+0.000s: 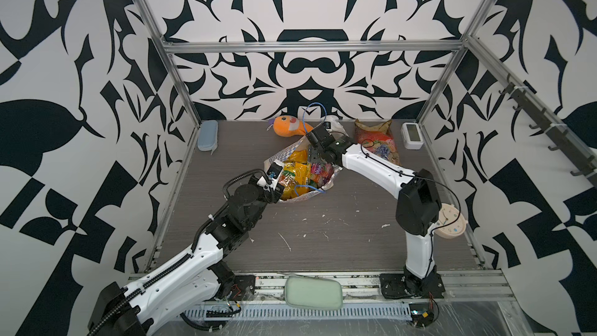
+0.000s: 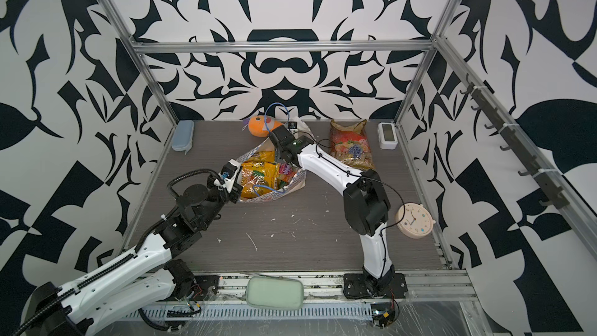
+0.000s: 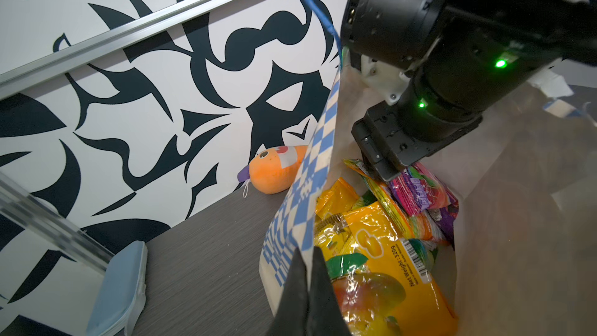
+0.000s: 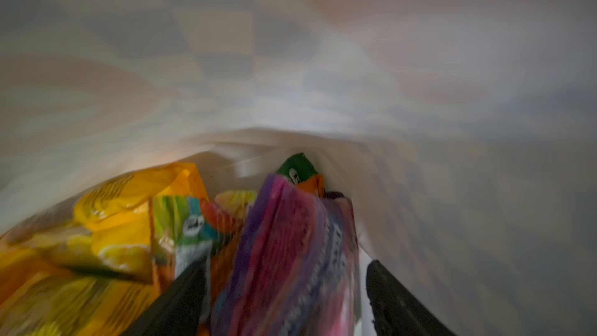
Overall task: Take the snacks out of the paper bag
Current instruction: Pick up the snack from the paper bag.
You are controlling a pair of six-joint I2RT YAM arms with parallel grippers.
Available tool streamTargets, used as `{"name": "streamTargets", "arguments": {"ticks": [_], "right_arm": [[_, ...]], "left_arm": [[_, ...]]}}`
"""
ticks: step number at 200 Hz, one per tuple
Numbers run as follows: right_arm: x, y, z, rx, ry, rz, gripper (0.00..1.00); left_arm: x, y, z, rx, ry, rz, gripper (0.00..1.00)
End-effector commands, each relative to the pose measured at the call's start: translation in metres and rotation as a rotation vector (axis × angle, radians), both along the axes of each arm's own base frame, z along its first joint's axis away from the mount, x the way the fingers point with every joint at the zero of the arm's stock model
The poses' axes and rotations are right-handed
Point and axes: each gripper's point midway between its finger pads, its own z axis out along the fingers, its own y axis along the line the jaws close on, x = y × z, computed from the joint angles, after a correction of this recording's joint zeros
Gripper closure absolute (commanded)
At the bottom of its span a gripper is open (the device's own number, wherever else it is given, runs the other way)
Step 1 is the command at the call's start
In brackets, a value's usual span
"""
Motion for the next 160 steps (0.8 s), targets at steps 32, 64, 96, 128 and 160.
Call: {"name": "streamTargets", "arguments": {"ticks": [32, 64, 96, 128, 160], "right_arm": [[0.019, 0.003, 0.013, 0.002, -0.087, -0.032, 0.57], [0.021, 0.009, 0.025, 0.028, -0.119, 0.000, 0.83], [0.019, 0.020, 0.048, 0.081, -0.154, 0.066, 0.96], [0.014, 0.035, 0.079, 0.145, -0.204, 0.157, 1.00], [0.007, 0.051, 0.107, 0.213, -0.256, 0.259, 1.00]], "left_arm": [[-0.006, 0.000, 0.035, -0.065, -0.110, -0.021, 1.00], [-0.004, 0.000, 0.035, -0.059, -0.116, -0.011, 1.00], [0.004, -0.002, 0.036, -0.056, -0.112, 0.013, 1.00], [0.015, 0.005, 0.046, -0.058, -0.115, 0.092, 1.00], [0.030, 0.009, 0.056, -0.040, -0.106, 0.168, 1.00]]}}
